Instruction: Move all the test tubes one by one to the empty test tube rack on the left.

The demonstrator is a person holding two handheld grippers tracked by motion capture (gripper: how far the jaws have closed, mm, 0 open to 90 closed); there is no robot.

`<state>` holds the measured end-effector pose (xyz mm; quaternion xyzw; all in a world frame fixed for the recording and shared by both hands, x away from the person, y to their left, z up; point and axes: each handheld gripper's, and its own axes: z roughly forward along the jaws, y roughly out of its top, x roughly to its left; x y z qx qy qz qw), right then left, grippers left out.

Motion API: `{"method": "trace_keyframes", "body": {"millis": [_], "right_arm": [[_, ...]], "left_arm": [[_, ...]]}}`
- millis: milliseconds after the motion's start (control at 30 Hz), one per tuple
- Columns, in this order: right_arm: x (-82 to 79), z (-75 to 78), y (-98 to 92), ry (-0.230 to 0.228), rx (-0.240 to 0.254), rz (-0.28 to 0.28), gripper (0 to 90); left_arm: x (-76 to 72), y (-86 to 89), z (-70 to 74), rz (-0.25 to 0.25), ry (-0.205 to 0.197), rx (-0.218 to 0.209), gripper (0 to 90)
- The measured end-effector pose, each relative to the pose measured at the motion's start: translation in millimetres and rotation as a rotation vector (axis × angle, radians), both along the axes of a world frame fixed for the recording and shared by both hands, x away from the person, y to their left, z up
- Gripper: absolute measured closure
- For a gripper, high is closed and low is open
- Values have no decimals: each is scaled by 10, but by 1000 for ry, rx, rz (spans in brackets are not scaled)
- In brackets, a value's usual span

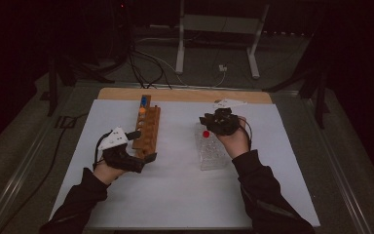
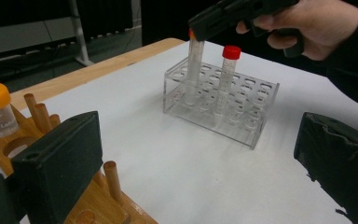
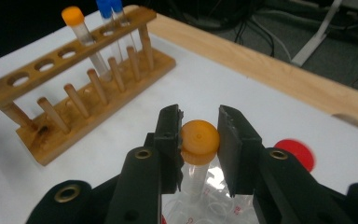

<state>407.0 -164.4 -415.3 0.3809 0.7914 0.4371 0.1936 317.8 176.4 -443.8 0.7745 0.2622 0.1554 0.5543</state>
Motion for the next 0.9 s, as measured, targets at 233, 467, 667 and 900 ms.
{"method": "trace_keyframes", "body": {"millis": [233, 467, 667, 900], "right_arm": [[-91, 263, -49, -53, 17, 16, 701], [-223, 479, -67, -86, 29, 56, 702], [-352, 511, 17, -64, 37, 126, 702], [-502, 439, 182, -21, 31, 219, 702]], "left_arm": [[-9, -36, 34, -22, -3, -4, 23], [-9, -102, 82, -49, -3, -6, 25], [-9, -185, 107, -68, -9, -11, 44], [-15, -318, 125, -101, -21, -15, 104]]}}
